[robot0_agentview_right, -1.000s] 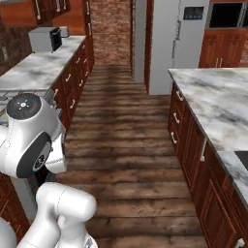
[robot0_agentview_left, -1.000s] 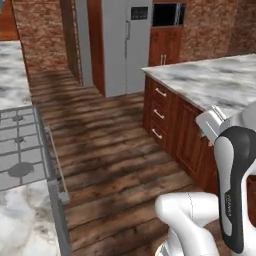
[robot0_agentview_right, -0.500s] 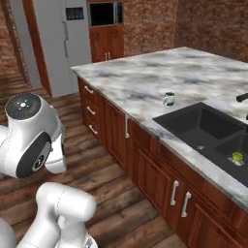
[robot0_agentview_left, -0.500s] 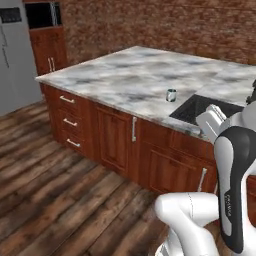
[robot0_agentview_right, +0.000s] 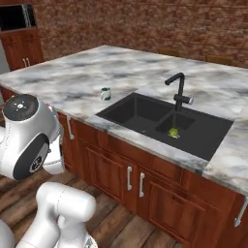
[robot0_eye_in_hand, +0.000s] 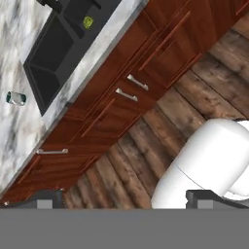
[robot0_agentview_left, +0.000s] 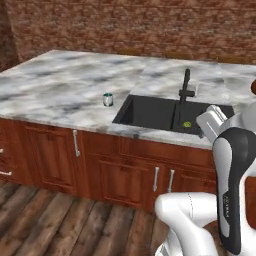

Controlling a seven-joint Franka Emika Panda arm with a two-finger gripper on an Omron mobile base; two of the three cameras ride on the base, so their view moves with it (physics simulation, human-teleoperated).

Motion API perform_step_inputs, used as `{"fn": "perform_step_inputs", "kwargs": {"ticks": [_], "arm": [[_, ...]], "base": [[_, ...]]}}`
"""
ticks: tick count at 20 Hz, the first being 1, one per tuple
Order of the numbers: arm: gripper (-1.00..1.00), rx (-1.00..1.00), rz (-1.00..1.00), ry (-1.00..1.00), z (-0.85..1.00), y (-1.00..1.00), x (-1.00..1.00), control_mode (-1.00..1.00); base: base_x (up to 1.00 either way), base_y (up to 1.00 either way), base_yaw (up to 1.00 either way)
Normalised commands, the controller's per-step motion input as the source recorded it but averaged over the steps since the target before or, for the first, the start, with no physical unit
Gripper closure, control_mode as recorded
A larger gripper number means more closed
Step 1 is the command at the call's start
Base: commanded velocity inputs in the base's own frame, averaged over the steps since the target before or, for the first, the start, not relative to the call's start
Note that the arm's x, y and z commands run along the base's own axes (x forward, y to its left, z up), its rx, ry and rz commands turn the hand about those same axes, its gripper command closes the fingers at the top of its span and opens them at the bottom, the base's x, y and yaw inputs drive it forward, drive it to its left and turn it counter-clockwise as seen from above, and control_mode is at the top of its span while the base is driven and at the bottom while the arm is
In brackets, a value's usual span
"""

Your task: Clear the mugs and bowl far away from the sink.

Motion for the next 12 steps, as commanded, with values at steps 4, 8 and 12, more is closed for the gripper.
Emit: {"fn": "perform_step_inputs", "kwargs": {"ticks": [4, 8, 12], "arm": [[-1.00, 0.00, 0.00, 0.00, 0.00, 0.00, 0.00, 1.00], [-1.00, 0.00, 0.00, 0.00, 0.00, 0.00, 0.00, 1.00], [-1.00, 0.00, 0.00, 0.00, 0.00, 0.00, 0.00, 1.00]], "base": [[0.84, 0.18, -0.38], [1.00, 0.20, -0.10], [0.94, 0.71, -0.17]]}}
